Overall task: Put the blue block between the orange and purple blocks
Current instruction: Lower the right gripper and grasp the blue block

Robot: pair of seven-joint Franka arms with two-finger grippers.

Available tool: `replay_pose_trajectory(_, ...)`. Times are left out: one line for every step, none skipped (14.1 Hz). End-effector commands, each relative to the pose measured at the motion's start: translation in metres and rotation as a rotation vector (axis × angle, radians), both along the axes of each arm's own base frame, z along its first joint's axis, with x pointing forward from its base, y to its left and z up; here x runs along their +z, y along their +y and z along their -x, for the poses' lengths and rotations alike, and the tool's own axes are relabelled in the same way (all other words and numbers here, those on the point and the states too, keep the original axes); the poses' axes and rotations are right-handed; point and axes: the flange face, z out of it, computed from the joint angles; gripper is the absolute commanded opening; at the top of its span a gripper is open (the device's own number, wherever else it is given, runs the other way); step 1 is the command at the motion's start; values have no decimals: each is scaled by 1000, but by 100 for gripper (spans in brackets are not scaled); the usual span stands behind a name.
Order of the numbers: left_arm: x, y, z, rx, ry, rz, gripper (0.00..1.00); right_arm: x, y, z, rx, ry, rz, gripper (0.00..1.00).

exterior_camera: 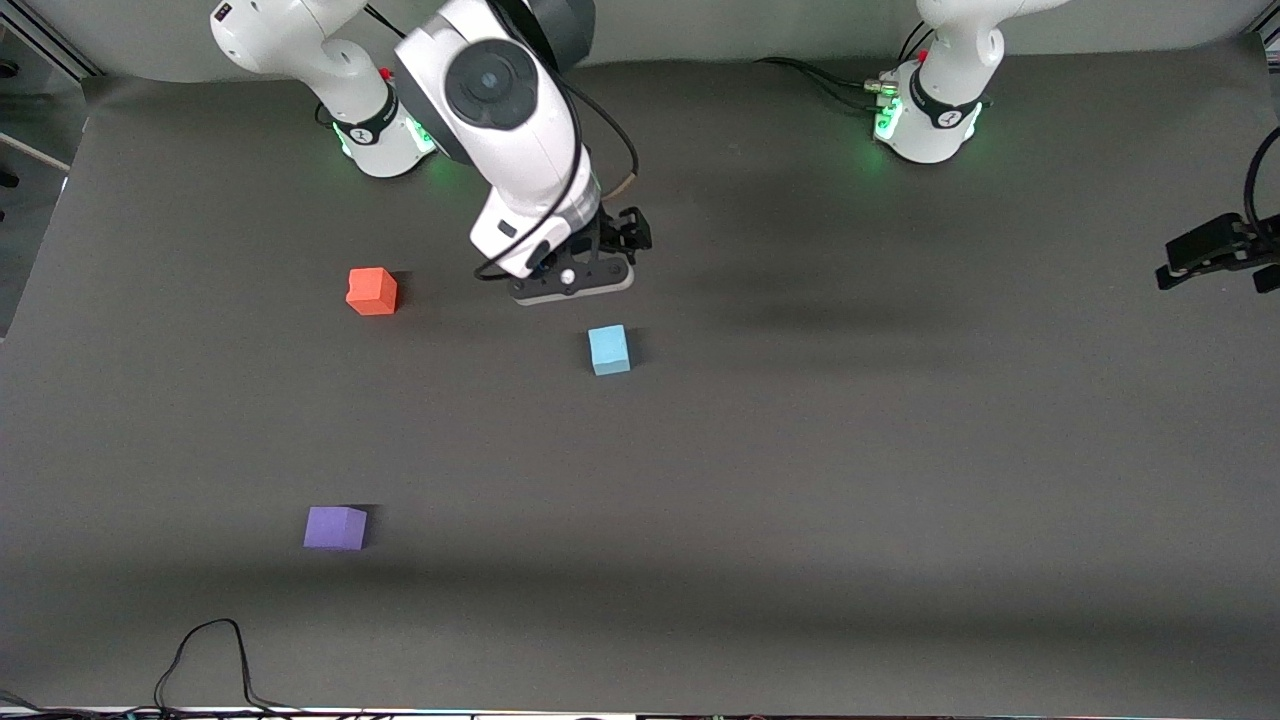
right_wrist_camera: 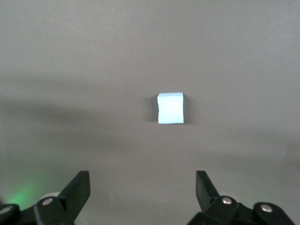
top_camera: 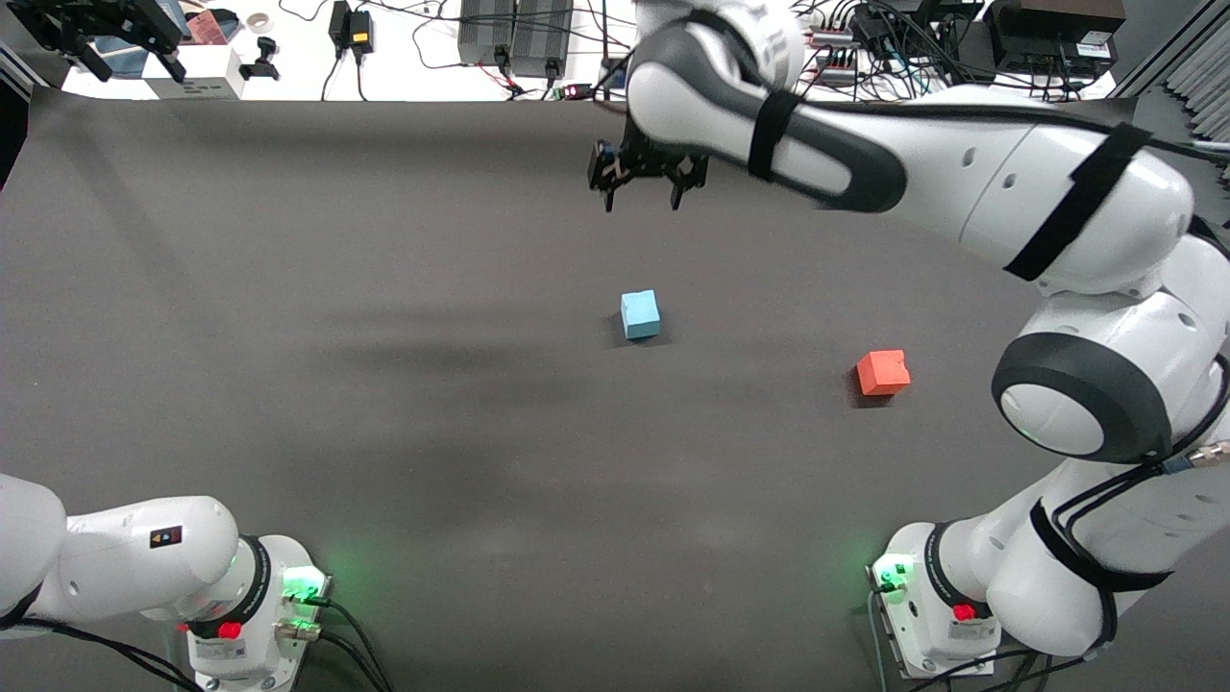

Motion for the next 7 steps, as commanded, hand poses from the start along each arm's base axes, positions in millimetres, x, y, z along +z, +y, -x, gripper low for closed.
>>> replay_pose_trajectory(3,-17,14,-21,-7,-30,100,-58,-9,8,25,-41,4,100)
replay_pose_trajectory(4,-19,16,-24,-13,-33,100,-78,-12,8,35,-62,1,100)
replay_pose_trajectory(5,-19,16,-18,-16,-33,100,-97,-15,10,39,-84,0,100)
replay_pose_trajectory(5,-21,15,-12,-16,-33,100,-116,-18,9,37,-93,7,100)
replay_pose_trajectory(3,-22,14,-3,-13,-34,100,-134,-18,9,44,-101,18,100)
replay_pose_trajectory(3,-25,14,-3,-14,-34,100,-155,-15,9,47,-103,26,100)
replay_pose_trajectory(4,-27,14,16,-17,-32,100,-173,-14,7,46,-103,32,100)
